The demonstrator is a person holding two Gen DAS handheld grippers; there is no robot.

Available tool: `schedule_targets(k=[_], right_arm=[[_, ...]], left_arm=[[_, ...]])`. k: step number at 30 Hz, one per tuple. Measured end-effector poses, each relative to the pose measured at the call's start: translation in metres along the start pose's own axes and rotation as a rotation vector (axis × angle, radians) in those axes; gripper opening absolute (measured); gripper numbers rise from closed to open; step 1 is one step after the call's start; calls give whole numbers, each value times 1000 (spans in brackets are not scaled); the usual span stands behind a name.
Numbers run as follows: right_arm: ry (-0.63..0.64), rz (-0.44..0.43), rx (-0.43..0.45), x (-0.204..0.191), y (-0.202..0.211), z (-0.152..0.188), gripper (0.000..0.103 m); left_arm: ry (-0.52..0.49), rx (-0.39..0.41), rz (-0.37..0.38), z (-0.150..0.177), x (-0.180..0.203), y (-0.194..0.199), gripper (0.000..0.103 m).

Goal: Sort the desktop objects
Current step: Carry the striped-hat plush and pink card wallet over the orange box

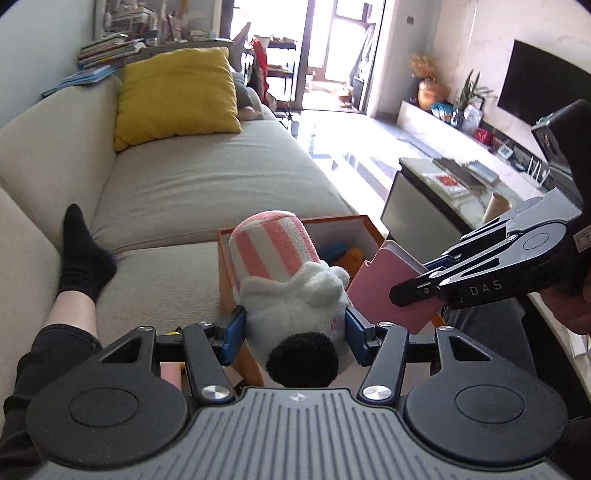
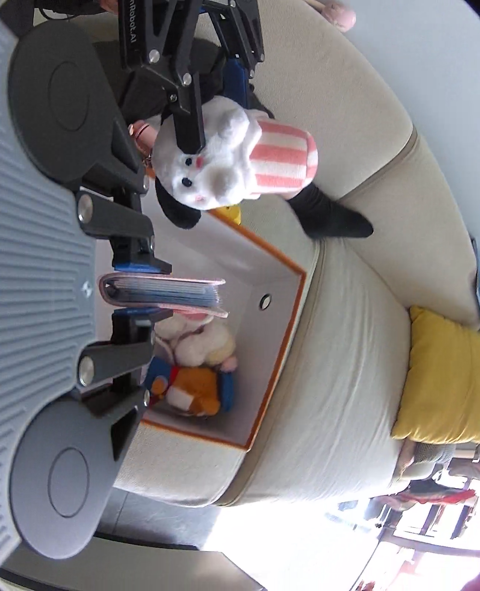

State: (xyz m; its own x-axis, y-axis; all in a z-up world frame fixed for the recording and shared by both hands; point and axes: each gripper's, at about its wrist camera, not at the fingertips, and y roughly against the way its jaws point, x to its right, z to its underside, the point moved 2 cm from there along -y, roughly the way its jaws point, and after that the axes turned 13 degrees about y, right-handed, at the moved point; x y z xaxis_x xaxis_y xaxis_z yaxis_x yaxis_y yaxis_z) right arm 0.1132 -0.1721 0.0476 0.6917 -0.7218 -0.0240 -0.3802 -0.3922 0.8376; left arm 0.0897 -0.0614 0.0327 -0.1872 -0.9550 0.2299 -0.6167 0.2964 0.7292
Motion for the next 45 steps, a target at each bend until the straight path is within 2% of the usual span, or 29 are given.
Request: schedule_targets(k=[2, 7, 14, 21, 28, 37, 39, 40, 45], right_arm=[[-13, 11, -19, 8, -10, 7, 18], [-35, 3, -53, 27, -29, 21, 18], [-51, -39, -81, 36, -48, 28, 18], [-54, -51, -86, 43, -62, 24, 18], [-50, -43, -88, 40, -63, 25, 18], [-70, 10, -93, 38, -44, 35, 18], [-74, 28, -99, 38, -43, 36, 18], [-74, 36, -101, 38, -43, 37, 18], [-71, 61, -107, 38, -39, 37, 19]], left_arm=[[-56, -51, -35, 4, 12, -23, 65], [-109, -176, -133, 2, 18, -74, 65], [-227, -282, -247, -5, 27, -121, 65], [-243, -352, -266, -14, 24, -155, 66], [-251, -344, -256, -20, 22, -160, 72], [-223, -280, -215, -24, 16, -134, 72], [-219, -261, -220, -23, 16, -131, 50], [-212, -261, -213, -23, 14, -131, 45], [-179, -249, -207, -19, 8, -136, 36]])
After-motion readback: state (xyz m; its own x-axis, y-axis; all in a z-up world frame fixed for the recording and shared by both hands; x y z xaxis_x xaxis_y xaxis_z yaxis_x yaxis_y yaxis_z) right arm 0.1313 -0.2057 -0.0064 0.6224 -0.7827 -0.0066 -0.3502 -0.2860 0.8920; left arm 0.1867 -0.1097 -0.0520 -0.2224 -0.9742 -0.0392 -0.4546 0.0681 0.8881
